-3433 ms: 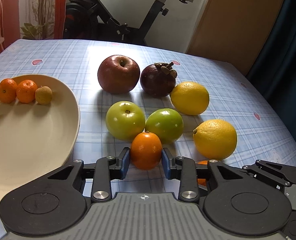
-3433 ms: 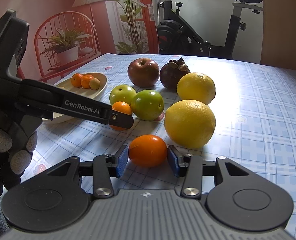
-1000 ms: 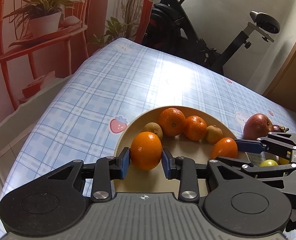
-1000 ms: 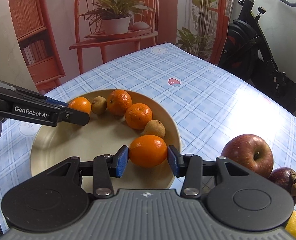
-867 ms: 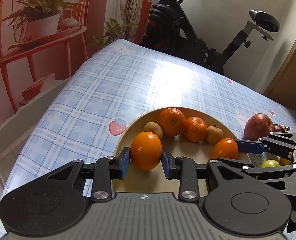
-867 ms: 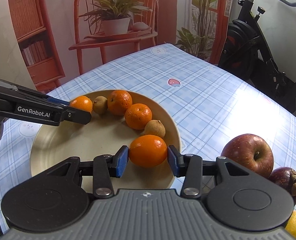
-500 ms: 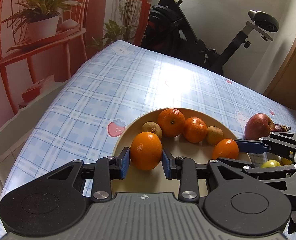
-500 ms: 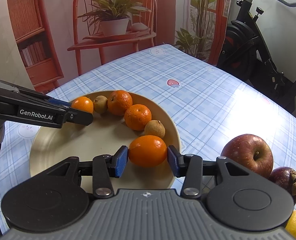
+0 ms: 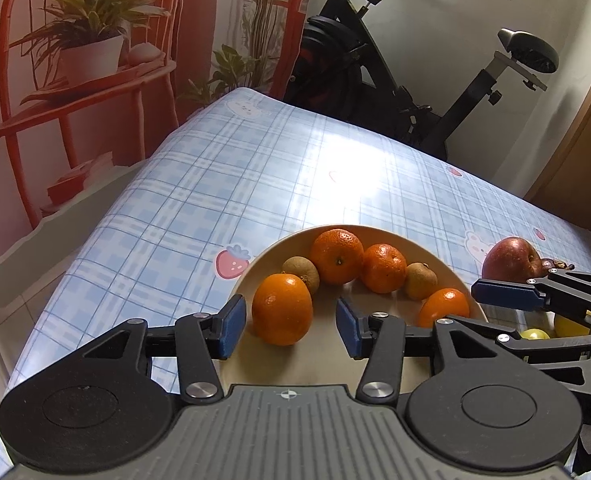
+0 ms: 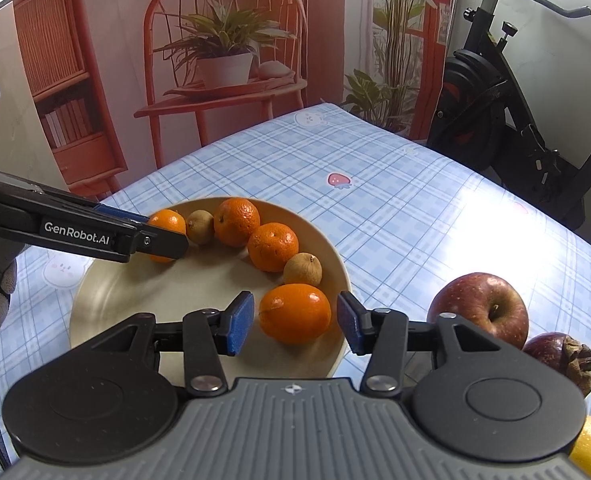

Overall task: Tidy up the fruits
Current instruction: 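Carry both tangerines onto the cream plate and open both grippers, then grasp a yellow lemon with the left gripper while the right gripper grasps another lemon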

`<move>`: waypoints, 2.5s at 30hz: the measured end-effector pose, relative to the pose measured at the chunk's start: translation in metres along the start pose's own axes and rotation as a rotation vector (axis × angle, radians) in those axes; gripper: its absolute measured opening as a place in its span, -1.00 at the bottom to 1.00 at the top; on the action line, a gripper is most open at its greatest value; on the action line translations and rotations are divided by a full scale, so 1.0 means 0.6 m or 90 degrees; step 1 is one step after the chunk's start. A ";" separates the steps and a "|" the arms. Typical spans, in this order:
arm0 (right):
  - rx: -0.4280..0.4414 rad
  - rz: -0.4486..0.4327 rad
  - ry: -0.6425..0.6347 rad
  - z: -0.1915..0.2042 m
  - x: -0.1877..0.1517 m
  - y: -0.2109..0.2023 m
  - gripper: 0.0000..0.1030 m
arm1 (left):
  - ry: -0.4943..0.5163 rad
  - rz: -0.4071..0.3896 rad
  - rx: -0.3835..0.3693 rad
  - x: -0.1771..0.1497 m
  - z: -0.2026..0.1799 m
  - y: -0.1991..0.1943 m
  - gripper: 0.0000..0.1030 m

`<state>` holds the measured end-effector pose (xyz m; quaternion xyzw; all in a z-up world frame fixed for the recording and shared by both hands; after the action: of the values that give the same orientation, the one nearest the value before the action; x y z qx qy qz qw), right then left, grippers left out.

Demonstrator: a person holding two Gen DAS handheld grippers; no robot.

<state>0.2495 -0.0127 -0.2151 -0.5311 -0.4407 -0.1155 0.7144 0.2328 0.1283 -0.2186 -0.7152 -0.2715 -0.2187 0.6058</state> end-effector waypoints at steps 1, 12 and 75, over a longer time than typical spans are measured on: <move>0.000 -0.007 0.002 0.000 0.001 -0.006 -0.02 | 0.003 -0.002 0.000 0.001 -0.002 -0.003 0.02; -0.015 -0.088 0.068 -0.034 -0.018 -0.100 0.00 | 0.050 -0.047 -0.012 0.018 -0.067 -0.053 0.02; -0.019 -0.116 0.263 -0.186 -0.290 -0.244 0.19 | 0.171 0.157 -0.273 -0.128 -0.464 0.024 0.07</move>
<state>0.1118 -0.2216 -0.2550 -0.4646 -0.3291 -0.2924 0.7684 0.1885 -0.1573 -0.2311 -0.8193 -0.0473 -0.2888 0.4931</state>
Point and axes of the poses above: each gripper's, at about its wrist camera, not at the fingertips, and y roughly the way its jaws point, z to its left, x to its top, the point moved 6 cm from there along y, roughly the way its jaws point, and after that the axes turned 2 degrees about z, right-handed, at the moved point
